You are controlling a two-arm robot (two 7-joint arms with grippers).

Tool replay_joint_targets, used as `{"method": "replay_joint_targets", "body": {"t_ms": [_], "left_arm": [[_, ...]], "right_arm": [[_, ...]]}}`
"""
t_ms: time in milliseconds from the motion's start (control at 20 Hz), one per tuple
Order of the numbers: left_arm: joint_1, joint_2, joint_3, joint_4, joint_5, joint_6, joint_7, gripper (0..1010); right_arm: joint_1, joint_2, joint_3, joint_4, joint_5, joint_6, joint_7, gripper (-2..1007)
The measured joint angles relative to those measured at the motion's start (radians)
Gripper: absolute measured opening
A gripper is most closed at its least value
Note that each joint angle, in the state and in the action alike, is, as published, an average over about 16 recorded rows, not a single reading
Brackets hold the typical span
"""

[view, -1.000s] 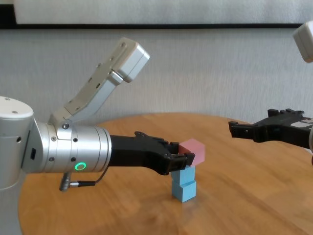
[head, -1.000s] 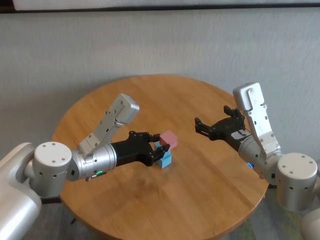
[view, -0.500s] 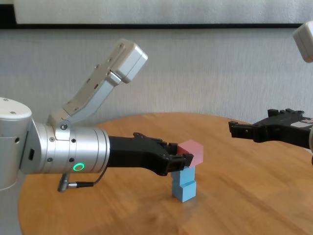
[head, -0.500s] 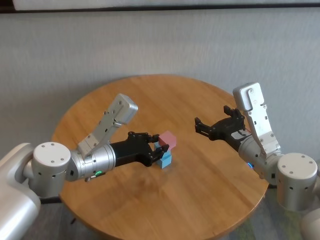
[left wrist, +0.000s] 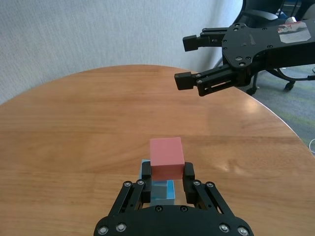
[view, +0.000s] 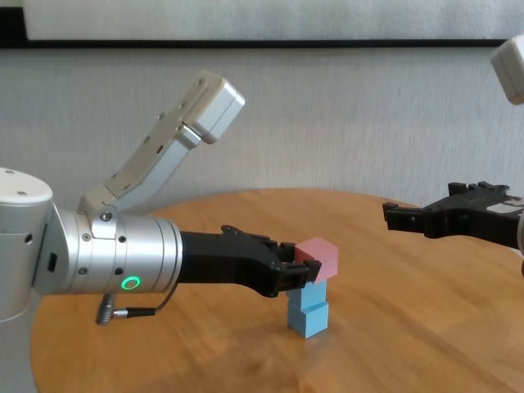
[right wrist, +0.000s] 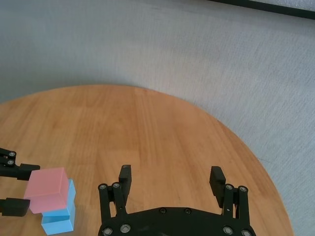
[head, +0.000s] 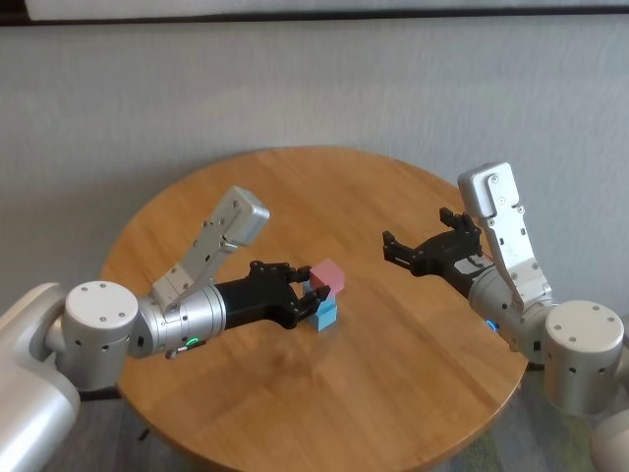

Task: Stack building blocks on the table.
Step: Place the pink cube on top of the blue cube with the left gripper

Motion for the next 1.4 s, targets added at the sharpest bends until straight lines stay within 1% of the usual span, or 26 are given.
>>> {"method": "replay_joint_targets", "body": {"t_ms": [950,1200,1400], "left_arm": [[-0.004,-0.009,-0.001,0.023,0.005,-0.008,0.003,390],[-0.003,-0.009,-0.003,0.023,0.008,-0.01,0.008,433],[-0.002,-0.009,-0.005,0.021,0.011,-0.011,0.011,507]], "right_arm": [[0.0,0.0,0.0,0.0,0.0,0.0,0.0,1005],[0.0,0.0,0.0,0.0,0.0,0.0,0.0,1005],[0.0,0.0,0.0,0.0,0.0,0.0,0.0,1005]]}}
